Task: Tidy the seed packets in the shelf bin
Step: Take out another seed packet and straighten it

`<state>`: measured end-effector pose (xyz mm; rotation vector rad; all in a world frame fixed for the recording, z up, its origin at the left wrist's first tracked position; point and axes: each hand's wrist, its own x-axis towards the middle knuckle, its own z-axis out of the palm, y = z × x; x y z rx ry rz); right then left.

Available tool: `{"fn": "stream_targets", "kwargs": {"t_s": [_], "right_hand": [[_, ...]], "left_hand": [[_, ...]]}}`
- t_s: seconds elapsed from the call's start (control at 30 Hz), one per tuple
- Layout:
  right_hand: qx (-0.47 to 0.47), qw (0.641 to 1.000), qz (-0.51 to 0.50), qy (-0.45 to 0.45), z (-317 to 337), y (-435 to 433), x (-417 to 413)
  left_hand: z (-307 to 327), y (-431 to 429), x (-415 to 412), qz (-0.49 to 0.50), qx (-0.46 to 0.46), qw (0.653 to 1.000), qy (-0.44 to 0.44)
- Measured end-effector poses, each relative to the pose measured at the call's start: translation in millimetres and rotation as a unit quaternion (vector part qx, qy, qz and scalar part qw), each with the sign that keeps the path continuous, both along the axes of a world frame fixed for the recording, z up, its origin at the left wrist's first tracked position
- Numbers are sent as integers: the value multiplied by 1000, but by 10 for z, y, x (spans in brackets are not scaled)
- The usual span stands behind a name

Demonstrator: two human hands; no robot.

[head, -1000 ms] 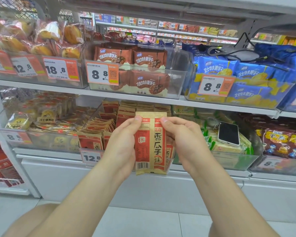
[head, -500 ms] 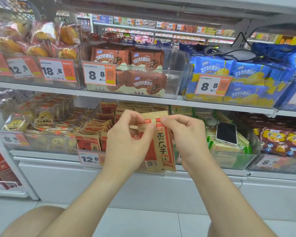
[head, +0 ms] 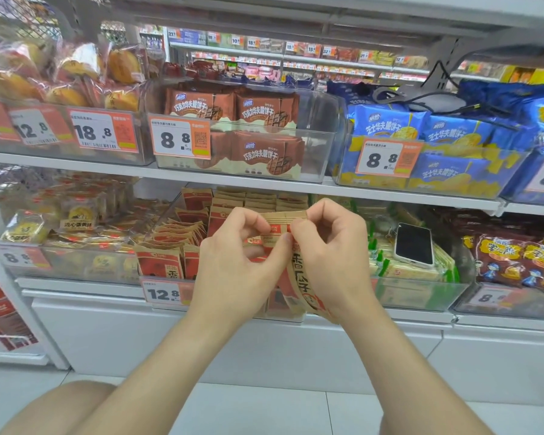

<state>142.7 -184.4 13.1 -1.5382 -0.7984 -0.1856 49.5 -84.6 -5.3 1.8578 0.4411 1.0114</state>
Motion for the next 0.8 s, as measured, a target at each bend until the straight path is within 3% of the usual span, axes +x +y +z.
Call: {"fn": "stream_targets", "kwargs": {"t_s": [0.13,0.23,0.43,0.57,0.8], "right_hand": [[-17,999,-8,-35,-45,39,-11],[-36,998,-16,-41,-75,56,10],[-3,995,26,101,-50,92,45],[-4,988,48,144,-53,82,61],[-121,986,105,44,-80,10,73]], "left_hand": [[0,21,2,38,47,998,-12],[1,65,30,37,22,999,-9],[26,90,7,-10,5,1000,-24],[20,107,9,1,16,1000,-22],[56,266,-15,121,1,991,-47]]}}
